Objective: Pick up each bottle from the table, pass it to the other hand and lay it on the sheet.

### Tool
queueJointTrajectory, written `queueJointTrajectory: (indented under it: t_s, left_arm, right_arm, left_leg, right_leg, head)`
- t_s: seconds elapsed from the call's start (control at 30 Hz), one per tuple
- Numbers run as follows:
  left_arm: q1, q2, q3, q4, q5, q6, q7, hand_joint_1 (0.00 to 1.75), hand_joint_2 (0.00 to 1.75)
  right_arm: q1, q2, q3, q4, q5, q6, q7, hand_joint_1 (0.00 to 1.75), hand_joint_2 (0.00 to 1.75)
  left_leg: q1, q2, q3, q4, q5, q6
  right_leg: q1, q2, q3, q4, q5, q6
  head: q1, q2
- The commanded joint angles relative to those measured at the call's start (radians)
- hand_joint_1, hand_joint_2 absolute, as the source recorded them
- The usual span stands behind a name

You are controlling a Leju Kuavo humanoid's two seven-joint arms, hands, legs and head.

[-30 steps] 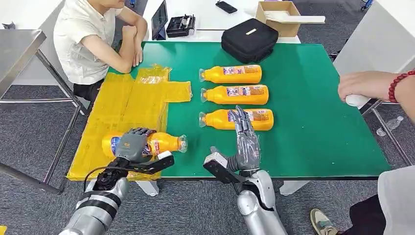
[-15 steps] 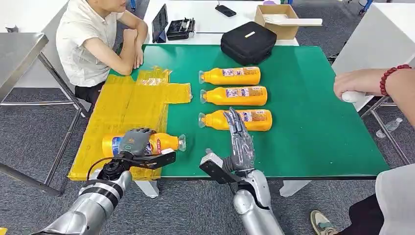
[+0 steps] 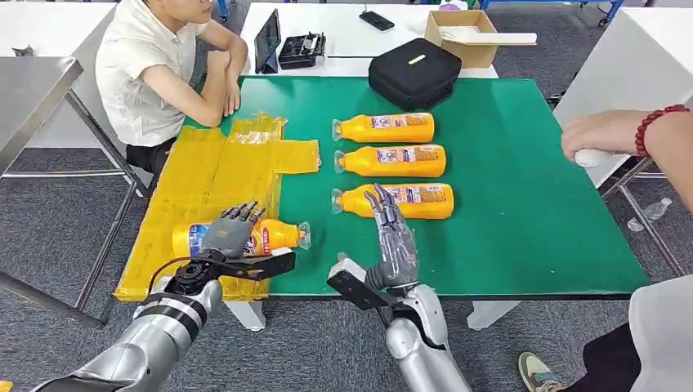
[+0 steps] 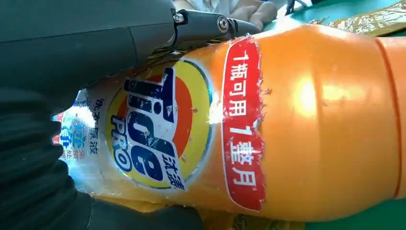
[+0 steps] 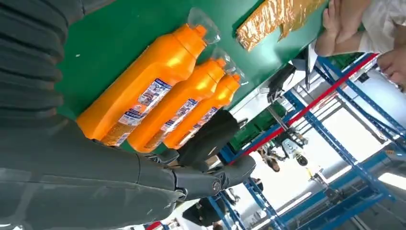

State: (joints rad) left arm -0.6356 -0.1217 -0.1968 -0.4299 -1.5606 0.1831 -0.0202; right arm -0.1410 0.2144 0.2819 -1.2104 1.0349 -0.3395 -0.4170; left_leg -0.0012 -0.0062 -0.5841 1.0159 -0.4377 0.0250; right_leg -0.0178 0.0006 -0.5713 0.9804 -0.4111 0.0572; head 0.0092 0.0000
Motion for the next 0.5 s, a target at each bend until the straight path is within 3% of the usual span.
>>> queueJointTrajectory:
  t_s: [0.03,0.5]
  left_arm:
    - [0.043,0.022,-0.026,0.103,-0.010,-0.028,0.007,0.00,1.75]
    - [0.040,0.014,-0.029,0.090,-0.008,0.016,0.013,0.00,1.75]
  right_arm:
    - [-0.048,-0.026,0.024,0.087,-0.002,0.002,-0.004,0.00,1.75]
    - [-0.044,-0.029,0.032,0.088,-0.008,0.015,-0.004,0.00,1.75]
  left_leg:
    - [0.000,0.003,0.002,-0.002,0.000,-0.001]
    - [0.000,0.005,0.002,-0.002,0.000,-0.001]
  right_leg:
    - [0.000,0.003,0.001,-0.001,0.001,-0.001]
    - [0.000,0.004,0.000,-0.002,0.001,-0.002]
  head:
    - [0.000,0.000]
    - [0.000,0.000]
